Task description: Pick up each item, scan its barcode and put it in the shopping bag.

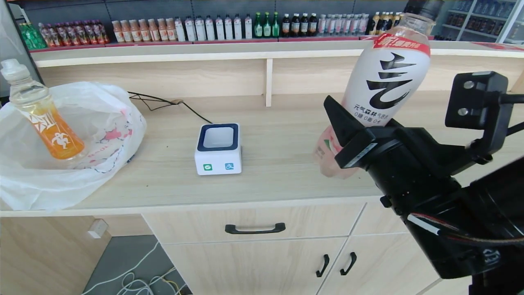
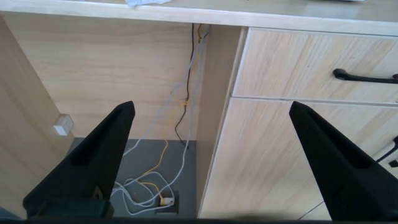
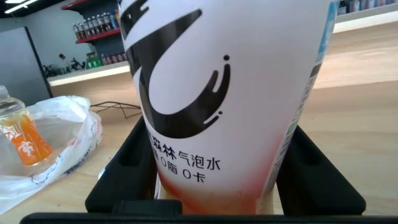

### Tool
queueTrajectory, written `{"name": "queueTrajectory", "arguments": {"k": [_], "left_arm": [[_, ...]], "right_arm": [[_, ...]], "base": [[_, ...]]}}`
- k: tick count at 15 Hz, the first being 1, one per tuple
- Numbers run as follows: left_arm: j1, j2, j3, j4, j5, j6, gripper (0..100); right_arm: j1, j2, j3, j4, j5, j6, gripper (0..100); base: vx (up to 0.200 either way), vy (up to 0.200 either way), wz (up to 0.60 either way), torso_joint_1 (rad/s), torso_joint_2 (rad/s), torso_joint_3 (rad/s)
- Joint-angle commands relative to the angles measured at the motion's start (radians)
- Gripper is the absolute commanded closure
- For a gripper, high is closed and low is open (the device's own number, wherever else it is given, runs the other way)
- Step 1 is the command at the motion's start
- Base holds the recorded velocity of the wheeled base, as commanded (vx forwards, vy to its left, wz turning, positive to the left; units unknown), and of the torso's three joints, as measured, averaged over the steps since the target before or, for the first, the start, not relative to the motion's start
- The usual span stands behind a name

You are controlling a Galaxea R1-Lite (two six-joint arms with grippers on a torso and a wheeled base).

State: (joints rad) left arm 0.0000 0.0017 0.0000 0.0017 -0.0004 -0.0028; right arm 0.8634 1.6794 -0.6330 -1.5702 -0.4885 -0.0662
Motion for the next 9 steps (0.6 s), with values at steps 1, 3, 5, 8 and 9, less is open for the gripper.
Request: {"name": "queueTrajectory", "arguments": {"k": [1,3,5,8,9], "left_arm": [[0.000,0.000,0.000,0.000,0.000,-0.002,0],[0.002,0.000,0.000,0.000,0.000,0.000,0],[0.002,0.000,0.000,0.000,0.000,-0.002,0],[0.002,0.000,0.000,0.000,0.000,0.000,0],[0.002,0.000,0.000,0.000,0.000,-0.002,0]], "right_arm": [[-0.001,-0.003,-0.002,-0.001,-0.002,0.000,100],[-0.001,-0.001,-0.004,-0.001,-0.002,0.000,100],[-0.001,0.005,-0.004,-0.001,0.001,-0.001,100],[-0.001,0.008,-0.008,-0.001,0.002,-0.001,100],[-0.001,0.006,-0.008,-0.001,0.001,-0.001,100]], "base": [[0.000,0.200,0.00,-0.002,0.00,0.002],[0.000,0.200,0.00,0.005,0.01,0.005],[0.000,0.200,0.00,0.005,0.00,0.002],[0.000,0.200,0.00,0.004,0.00,0.006],[0.000,0.200,0.00,0.007,0.01,-0.002]]}}
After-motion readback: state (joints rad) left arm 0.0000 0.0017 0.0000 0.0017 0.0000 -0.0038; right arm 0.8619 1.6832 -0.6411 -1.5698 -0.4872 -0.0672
